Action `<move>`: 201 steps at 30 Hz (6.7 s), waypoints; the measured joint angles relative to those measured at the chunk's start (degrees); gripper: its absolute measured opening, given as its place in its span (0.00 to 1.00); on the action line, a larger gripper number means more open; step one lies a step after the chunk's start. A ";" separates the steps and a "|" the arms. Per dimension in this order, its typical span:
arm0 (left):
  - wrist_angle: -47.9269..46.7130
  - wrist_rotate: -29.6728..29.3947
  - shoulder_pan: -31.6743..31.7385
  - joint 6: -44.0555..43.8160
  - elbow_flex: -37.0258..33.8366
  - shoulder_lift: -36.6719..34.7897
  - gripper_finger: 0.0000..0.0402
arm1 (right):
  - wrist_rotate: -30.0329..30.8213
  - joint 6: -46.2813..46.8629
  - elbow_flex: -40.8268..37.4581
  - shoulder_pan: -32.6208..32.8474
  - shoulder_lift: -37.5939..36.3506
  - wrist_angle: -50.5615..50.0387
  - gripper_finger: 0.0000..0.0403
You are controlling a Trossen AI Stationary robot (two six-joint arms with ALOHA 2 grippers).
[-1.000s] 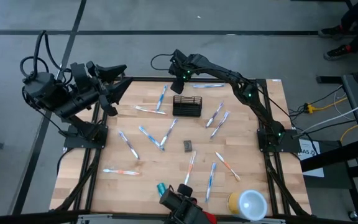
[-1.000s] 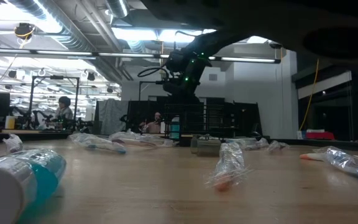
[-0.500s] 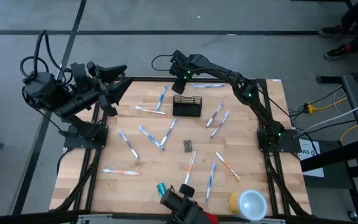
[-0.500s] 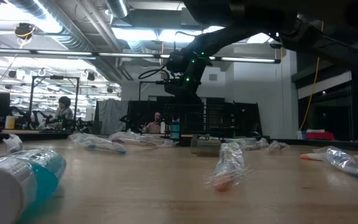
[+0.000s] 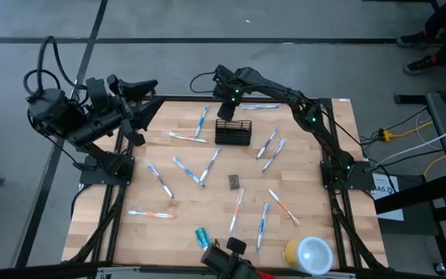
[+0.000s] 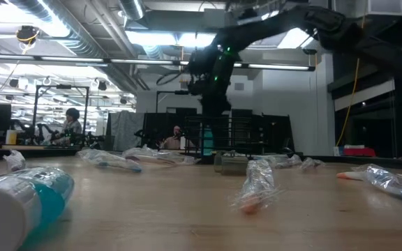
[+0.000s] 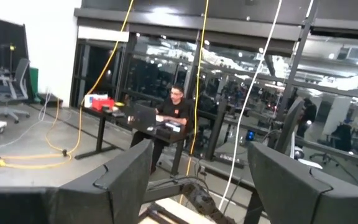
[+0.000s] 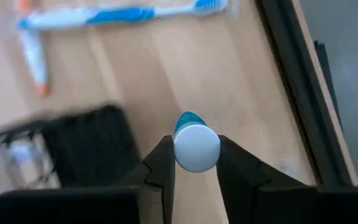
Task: Pick & Place toothbrushing station
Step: Put the top mouthwash into the middle section of the mesh organizer, then put the mouthwash into the middle section of the mesh organizer
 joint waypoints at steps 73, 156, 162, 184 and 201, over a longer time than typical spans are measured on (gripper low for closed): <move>6.17 -19.50 -15.46 19.17 -4.33 0.33 0.65 | 0.32 1.58 -46.25 6.92 -37.20 25.27 0.22; -45.96 -24.10 -14.79 -41.03 -4.39 1.90 0.63 | -13.03 6.51 -52.25 26.78 -37.82 23.03 0.32; -47.23 -21.04 -14.15 -45.63 -4.39 3.65 0.61 | -17.35 15.78 -60.87 29.21 -37.74 31.35 0.32; -77.17 18.51 -16.34 -86.60 -5.68 18.02 0.60 | -14.38 30.37 -63.17 42.09 -43.51 34.76 0.32; -52.29 40.68 -14.27 -35.71 -7.76 42.25 0.60 | 2.53 43.49 -63.17 52.48 -53.45 41.88 0.32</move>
